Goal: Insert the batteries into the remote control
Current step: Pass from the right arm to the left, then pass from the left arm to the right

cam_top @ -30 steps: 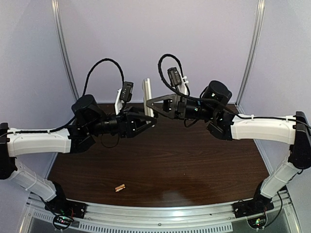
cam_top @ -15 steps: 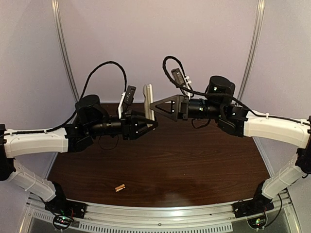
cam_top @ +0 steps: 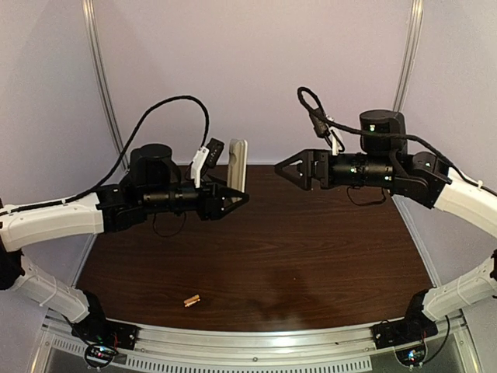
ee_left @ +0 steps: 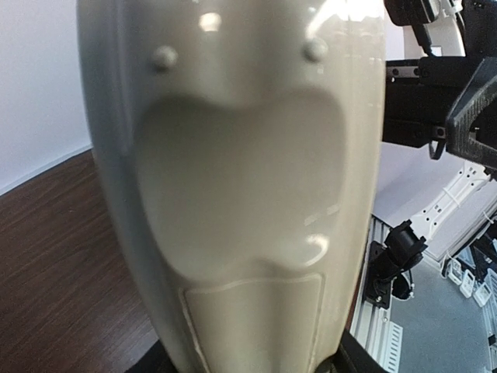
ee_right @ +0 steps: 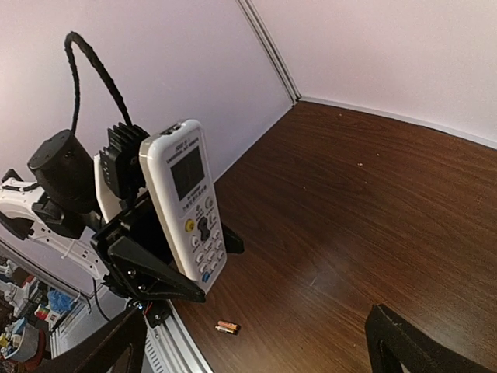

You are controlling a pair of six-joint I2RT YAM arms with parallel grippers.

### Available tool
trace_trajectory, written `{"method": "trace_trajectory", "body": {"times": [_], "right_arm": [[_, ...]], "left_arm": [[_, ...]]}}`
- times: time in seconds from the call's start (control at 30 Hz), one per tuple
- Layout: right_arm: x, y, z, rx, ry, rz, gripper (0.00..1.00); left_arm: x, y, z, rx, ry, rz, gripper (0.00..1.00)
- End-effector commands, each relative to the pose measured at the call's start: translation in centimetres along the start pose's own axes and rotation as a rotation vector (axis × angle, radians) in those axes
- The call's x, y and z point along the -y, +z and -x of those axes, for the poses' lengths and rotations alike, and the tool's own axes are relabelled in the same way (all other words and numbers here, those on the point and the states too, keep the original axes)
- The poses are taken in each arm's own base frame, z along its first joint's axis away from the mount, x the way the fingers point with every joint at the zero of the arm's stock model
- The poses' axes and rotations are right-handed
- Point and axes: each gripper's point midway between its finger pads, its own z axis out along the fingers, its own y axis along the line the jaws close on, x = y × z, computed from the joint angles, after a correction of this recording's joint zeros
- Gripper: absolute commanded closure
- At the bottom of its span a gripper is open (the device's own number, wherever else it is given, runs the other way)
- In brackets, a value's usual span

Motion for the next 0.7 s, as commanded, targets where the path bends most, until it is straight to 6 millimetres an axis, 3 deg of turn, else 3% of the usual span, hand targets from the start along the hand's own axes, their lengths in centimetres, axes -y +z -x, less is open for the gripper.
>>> {"method": "trace_trajectory", "body": {"times": [0.0, 0.13, 0.33, 0.47, 0.67], "right_arm": [[1.6, 0.7, -1.9, -0.089, 0.05, -0.081, 0.0], [1.6, 1.1, -2.0, -0.051, 0.12, -0.06, 0.0], [1.3, 3.2, -2.8, -0.09, 0.158, -0.05, 0.0], [2.0, 4.6, -3.1, -0.103, 0.187, -0.085, 0.0], [1.0, 5.2, -2.5, -0.085, 0.18, -0.021, 0.0]], "left_arm": [[-1.3, 0.9, -0.2, -0.036, 0.028, 0.068, 0.72], [-1.9, 1.5, -1.2, -0.07, 0.014, 0.084, 0.74], [-2.1, 2.6, -2.6, -0.127, 0.008, 0.105, 0.75], [-1.6, 3.6, -3.5, -0.164, 0.026, 0.111, 0.75], [-0.9, 4.3, -3.9, -0.178, 0.042, 0.11, 0.76]]}}
